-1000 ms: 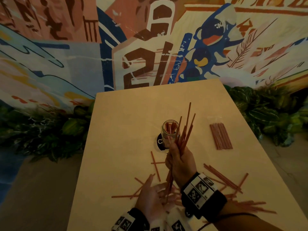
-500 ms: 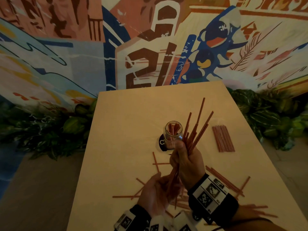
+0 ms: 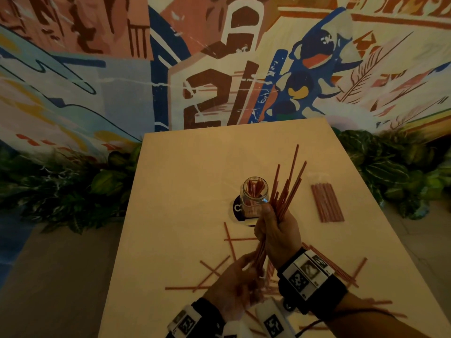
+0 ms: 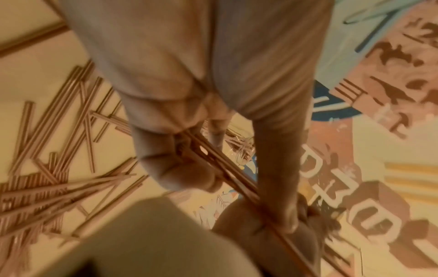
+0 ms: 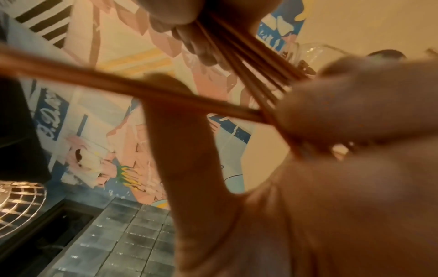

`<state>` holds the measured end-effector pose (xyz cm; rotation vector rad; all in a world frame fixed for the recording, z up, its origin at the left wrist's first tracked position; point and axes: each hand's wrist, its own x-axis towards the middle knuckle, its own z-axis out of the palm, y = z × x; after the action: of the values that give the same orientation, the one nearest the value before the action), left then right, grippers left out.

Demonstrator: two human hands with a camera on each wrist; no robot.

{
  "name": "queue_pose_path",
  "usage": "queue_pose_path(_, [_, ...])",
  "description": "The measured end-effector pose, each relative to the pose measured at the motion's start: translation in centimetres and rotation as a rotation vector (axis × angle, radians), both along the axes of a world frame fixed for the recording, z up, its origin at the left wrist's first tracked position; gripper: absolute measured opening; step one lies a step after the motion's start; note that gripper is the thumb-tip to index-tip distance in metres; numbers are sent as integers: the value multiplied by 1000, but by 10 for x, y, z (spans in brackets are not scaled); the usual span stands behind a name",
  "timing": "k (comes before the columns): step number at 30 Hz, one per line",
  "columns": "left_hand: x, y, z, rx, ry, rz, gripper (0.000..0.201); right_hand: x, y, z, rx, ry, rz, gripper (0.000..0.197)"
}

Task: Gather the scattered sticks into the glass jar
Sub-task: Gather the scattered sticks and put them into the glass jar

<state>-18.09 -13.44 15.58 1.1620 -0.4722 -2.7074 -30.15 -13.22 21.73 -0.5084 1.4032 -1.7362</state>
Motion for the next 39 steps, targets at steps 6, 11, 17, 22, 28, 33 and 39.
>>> queue_pose_path(6, [4, 3, 1, -124, -79, -52, 62, -4, -1, -12, 51, -89, -51, 24])
queue_pose_path(11, [1, 2, 6, -111, -242, 1, 19, -6, -1, -11, 28, -108, -88, 27])
queue_pose_path(17, [3, -3, 11, -48, -277, 8, 36, -17, -3, -9, 21, -119, -161, 33])
queue_pose_path(22, [27, -14, -5, 111, -235, 311, 26, -36, -2, -2, -17, -132, -236, 35])
queue_pose_path(28, [21, -34, -5, -1, -283, 498, 33, -15, 5, -7, 117, -98, -92, 27])
queue_pose_path(33, [-12, -23, 24, -223, -281, 261, 29, 11, 11, -33, 308, 219, 219, 16])
queue_pose_path(39, [-8, -17, 17, -195, -227, 182, 36, 5, 11, -43, 398, 355, 122, 13])
